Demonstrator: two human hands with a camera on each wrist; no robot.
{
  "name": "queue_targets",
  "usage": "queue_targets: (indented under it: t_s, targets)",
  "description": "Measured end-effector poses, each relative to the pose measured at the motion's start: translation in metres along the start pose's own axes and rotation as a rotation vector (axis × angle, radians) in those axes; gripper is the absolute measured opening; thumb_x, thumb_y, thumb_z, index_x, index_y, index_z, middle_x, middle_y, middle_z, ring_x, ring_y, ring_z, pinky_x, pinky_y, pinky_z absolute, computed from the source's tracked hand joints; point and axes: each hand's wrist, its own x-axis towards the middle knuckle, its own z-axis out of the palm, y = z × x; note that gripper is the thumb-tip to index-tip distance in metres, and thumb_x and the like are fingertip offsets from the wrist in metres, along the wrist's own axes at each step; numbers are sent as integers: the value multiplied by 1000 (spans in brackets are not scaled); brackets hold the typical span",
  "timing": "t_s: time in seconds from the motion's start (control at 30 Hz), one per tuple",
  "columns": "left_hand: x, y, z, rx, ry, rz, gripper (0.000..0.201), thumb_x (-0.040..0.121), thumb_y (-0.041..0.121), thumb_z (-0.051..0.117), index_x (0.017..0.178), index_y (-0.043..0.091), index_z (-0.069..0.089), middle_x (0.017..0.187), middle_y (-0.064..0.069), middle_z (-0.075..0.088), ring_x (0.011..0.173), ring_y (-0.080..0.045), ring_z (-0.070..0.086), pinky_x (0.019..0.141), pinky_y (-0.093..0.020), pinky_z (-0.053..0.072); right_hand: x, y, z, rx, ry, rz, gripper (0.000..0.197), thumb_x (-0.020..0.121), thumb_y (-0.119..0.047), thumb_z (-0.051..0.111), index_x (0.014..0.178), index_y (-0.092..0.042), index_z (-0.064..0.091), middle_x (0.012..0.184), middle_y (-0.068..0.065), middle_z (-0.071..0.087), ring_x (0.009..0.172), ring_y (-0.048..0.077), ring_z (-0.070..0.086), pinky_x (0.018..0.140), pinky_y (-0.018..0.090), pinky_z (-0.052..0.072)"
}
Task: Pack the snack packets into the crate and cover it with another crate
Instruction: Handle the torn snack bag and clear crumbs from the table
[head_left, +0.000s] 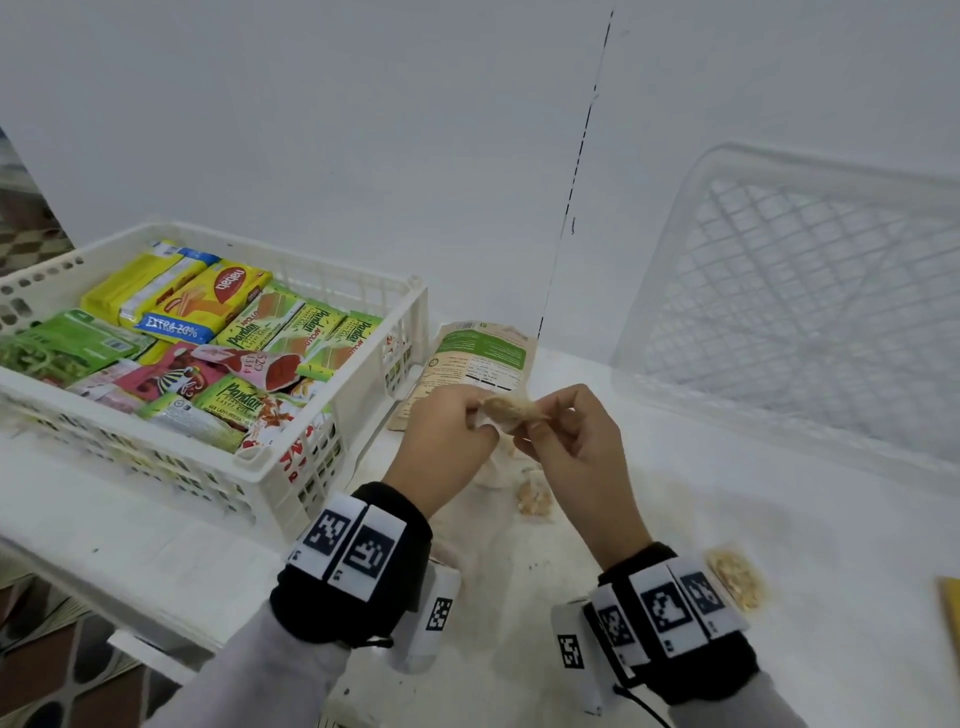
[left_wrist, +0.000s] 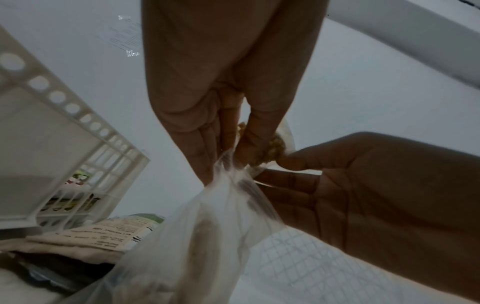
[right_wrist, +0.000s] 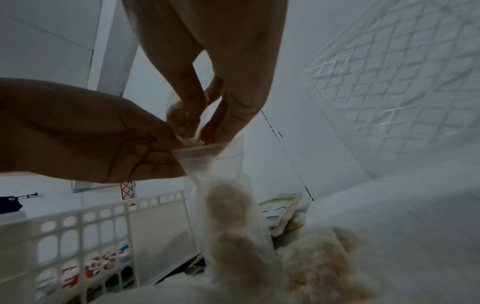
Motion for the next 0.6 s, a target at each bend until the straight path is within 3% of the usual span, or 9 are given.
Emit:
queue_targets:
  t_s: [0.07,0.13,0.23,0.3,0.37,0.47,0.6]
  targets:
    - [-1,2,-1,-21,-9,-2,20,76,-3,54,83,5,71,81,-12,67,80,-26,60,66,-29,43,-4,2,-1,-32,-3,-45,22,87,3,57,85,-19,54,84,6,70,83,20,69,77,36,57]
    - [-2,5,1,-44,-40,8,21,77,0,55,84,7,73,84,-9,70,85,-24,62,75,-32,48,-8,3,1,-80,-48,-97,24,87,0,61,87,-23,56,85,-2,70,81,12,68,71,24,55]
    - [-2,7,6,-27,-37,25,23,78,1,56,86,10,75,85,-7,72,86,-22,63,76,-32,50,-13,5,3,-193,-104,-164,19,90,-1,57,95,-19,58,90,-8,68,81,4,65,67,14,50]
    - [-1,7,8,5,-51,23,24,79,2,55,86,12,76,86,-8,72,86,-23,64,75,-33,50,-14,5,0,-335,-135,-208,17,91,-1,53,99,-15,57,96,-6,68,85,3,64,71,16,51]
    - [-2,5,12,136,-72,30,26,81,6,53,90,14,76,86,-6,72,84,-20,63,67,-22,45,-13,5,-3,-536,-182,-233,12,92,-3,50,101,-7,58,103,0,69,95,8,65,78,20,52]
    - [-3,4,16,258,-47,38,26,79,9,52,91,15,75,84,-5,70,72,-13,55,53,-10,33,-8,-1,-5,-863,-274,-242,18,94,-12,50,108,-10,61,104,5,69,96,19,63,81,27,48]
    - [-5,5,16,280,-3,25,30,79,9,54,100,20,72,86,1,65,75,-10,49,51,-10,29,-3,-18,-7,-902,-287,-219,24,89,-13,57,112,-15,65,101,5,70,94,20,64,79,20,46]
